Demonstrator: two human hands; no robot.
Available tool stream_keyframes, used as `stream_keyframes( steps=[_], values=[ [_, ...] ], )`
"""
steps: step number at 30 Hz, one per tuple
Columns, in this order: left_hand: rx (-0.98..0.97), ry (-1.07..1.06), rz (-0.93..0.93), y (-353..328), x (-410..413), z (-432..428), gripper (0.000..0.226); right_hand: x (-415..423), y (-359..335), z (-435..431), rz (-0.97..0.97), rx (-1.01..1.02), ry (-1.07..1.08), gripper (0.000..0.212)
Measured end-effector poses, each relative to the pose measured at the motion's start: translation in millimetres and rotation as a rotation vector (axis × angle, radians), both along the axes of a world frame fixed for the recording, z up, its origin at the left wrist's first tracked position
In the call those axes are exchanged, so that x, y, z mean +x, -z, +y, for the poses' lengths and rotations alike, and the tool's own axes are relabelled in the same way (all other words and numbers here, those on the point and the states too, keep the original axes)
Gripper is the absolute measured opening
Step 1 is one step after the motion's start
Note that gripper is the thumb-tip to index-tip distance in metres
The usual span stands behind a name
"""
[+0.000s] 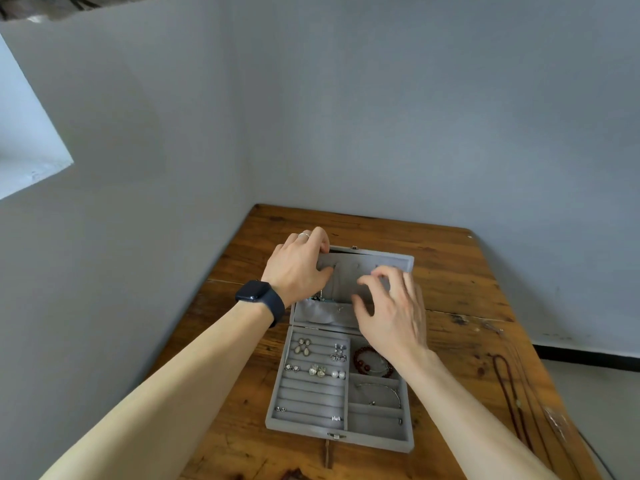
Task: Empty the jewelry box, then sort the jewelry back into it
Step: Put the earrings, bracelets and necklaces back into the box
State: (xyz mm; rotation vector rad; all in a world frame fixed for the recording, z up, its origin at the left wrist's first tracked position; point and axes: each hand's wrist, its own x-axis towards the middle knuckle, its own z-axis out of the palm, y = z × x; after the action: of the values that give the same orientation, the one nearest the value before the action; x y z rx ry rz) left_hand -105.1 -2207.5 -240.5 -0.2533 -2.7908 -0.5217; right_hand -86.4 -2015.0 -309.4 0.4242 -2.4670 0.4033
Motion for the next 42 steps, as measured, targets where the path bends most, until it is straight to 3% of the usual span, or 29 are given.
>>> stream_keyframes(
  steps=[5, 10, 14, 19, 23, 27, 34, 42],
  values=[
    [0.017, 0.013, -0.035, 2.9, 1.2, -0.6, 0.049, 10.2, 22.4, -5.1, -0.047, 0.119, -0.057, 0.033],
    [0.014, 0.017, -0.019, 4.1, 1.3, -3.1, 0.047, 2.2, 27.4, -11.4, 0.027, 0.133, -0.084, 0.01],
    [0.003, 0.007, 0.003, 5.1, 1.7, -2.5, 0.048, -3.0, 18.0, -14.4, 0.009, 0.066, -0.047, 0.003],
    [0.0, 0.005, 0.007, 6.6, 1.7, -2.7, 0.049, -8.1, 3.6, -17.8, -0.144, 0.012, -0.049, 0.006],
    [0.006, 0.011, 0.002, 6.4, 2.0, -4.6, 0.048, -5.0, 0.3, -15.0, -0.29, -0.043, -0.12, 0.023],
    [-0.02, 0.03, 0.023, 8.2, 4.0, -4.4, 0.047, 3.5, 1.6, -13.0, -0.356, 0.053, -0.161, 0.033],
    [-0.15, 0.07, 0.026, -1.2, 14.1, 0.7, 0.057, 42.5, -4.7, 7.3, -0.224, -0.168, -0.117, 0.025],
    [-0.049, 0.149, 0.058, 12.5, 106.5, 62.8, 0.059, 158.9, 1.1, 69.6, -0.176, -0.31, 0.069, 0.025]
  ],
)
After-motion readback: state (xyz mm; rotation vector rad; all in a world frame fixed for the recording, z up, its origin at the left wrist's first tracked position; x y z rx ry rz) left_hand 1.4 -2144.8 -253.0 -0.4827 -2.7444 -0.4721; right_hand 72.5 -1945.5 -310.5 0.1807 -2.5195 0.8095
